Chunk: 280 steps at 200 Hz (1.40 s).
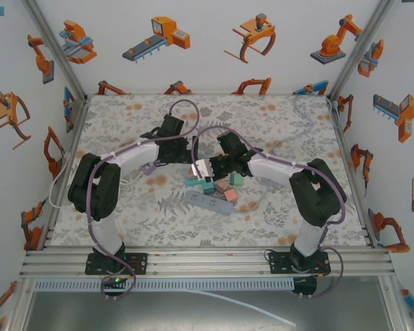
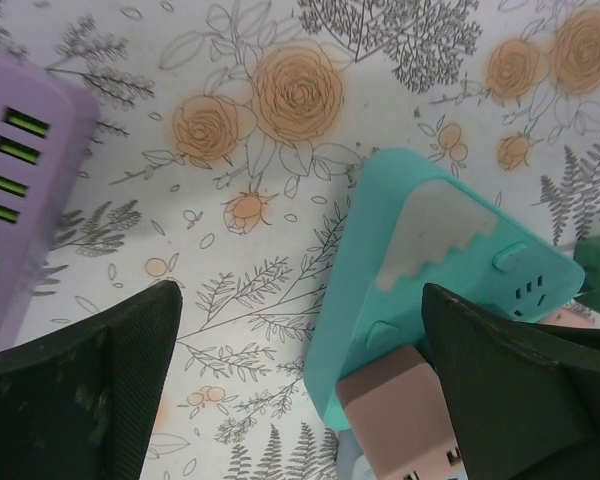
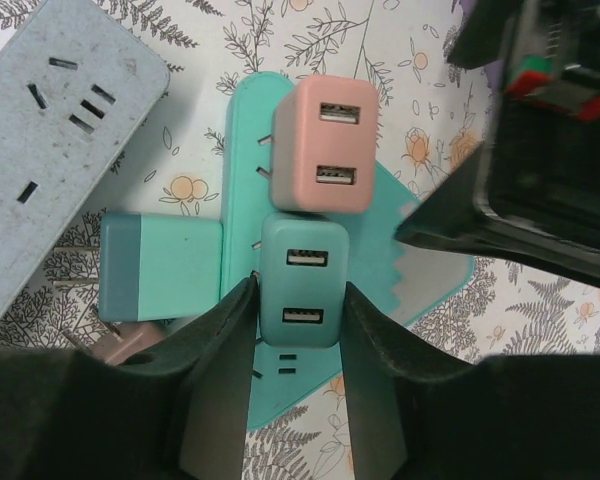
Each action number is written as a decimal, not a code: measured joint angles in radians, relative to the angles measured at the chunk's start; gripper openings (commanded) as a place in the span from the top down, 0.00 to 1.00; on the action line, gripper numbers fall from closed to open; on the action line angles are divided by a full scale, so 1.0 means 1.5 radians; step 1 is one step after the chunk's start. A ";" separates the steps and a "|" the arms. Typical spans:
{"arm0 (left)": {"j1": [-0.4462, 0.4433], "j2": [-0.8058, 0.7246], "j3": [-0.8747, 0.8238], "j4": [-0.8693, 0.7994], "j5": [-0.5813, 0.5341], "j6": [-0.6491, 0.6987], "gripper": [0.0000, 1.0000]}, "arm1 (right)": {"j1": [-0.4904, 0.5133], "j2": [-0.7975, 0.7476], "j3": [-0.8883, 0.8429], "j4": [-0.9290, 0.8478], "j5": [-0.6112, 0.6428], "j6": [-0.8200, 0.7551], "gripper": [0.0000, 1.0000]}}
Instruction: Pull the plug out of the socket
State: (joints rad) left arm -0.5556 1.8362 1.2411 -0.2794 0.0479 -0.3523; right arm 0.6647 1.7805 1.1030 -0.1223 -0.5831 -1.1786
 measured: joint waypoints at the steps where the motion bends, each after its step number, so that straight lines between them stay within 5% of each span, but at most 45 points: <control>1: 0.000 0.001 -0.001 0.001 0.001 0.000 0.04 | 0.000 0.000 0.000 0.000 0.000 0.000 0.65; 68: -0.001 0.026 -0.010 0.029 0.074 -0.007 0.19 | 0.000 0.003 0.000 0.010 -0.006 0.023 0.62; 96: -0.002 0.028 -0.010 0.029 0.083 -0.009 0.24 | 0.000 0.011 0.005 0.018 -0.020 0.031 0.75; 161: -0.008 0.028 -0.014 0.039 0.103 -0.021 0.54 | 0.000 0.020 0.016 0.021 -0.025 0.060 0.80; 280: -0.001 0.027 -0.017 0.036 0.099 -0.021 0.58 | -0.002 0.020 0.016 0.041 -0.025 0.148 0.88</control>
State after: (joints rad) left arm -0.5575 1.8774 1.2163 -0.2256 0.1970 -0.3843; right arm 0.6613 1.8099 1.1271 -0.0612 -0.6205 -0.9562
